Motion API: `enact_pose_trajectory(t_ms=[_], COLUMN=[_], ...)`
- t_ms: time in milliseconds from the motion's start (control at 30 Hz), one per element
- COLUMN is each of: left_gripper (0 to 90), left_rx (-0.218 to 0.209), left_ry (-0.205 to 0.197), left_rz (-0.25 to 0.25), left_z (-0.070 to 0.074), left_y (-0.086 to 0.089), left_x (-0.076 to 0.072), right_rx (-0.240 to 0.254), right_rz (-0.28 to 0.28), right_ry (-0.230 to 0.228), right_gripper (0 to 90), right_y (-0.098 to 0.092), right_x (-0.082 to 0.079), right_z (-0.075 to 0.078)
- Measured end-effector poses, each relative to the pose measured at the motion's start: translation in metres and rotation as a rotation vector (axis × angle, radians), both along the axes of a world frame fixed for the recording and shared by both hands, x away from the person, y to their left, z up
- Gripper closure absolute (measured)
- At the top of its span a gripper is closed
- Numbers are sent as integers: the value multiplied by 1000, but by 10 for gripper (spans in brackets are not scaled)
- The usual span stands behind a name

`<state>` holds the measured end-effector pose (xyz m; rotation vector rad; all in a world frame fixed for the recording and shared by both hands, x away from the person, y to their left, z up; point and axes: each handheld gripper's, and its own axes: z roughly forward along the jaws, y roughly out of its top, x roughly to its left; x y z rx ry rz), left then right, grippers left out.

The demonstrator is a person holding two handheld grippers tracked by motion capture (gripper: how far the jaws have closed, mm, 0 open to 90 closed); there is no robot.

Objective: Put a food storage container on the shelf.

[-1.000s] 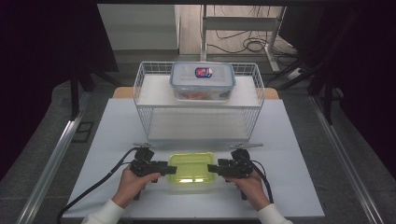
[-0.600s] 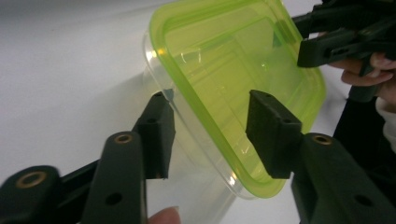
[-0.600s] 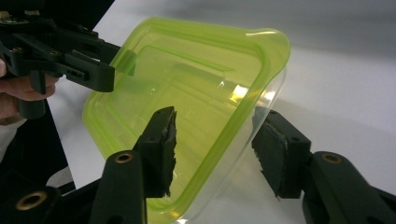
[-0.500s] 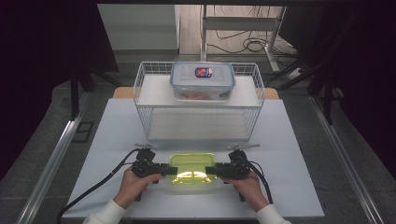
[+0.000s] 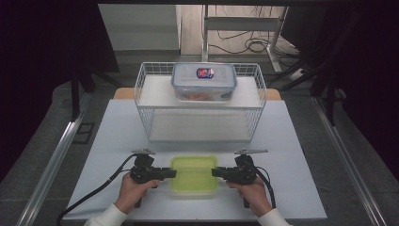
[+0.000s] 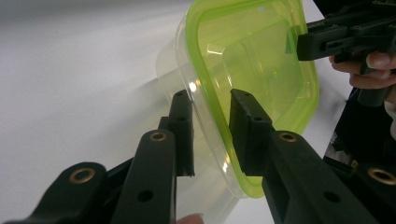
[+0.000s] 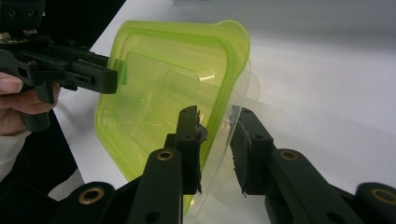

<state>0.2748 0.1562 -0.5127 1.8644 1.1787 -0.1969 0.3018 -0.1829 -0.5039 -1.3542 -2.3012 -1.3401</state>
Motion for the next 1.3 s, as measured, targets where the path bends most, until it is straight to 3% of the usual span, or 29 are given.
enact_pose_trajectory(t_ms=[133,267,1033,1300], left_gripper=[737,766,781,783], left_rx=[-16,-42,-15,-33], left_ry=[-27,-56,-133,-145], left_rz=[-9,-12,-25,-25], left_z=[3,7,20,25], left_y=[1,2,2,3], left_x=[-4,-6,-14,-15], right_rx=[39,34,25,27], right_rz=[-9,-11,13,18], right_ry=[-2,-18,-114,-158], right_gripper=[770,787,789,789], right_y=[-4,-7,-6,-6], right_x=[-1,-3,-10,-13], right_z=[1,3,16,25])
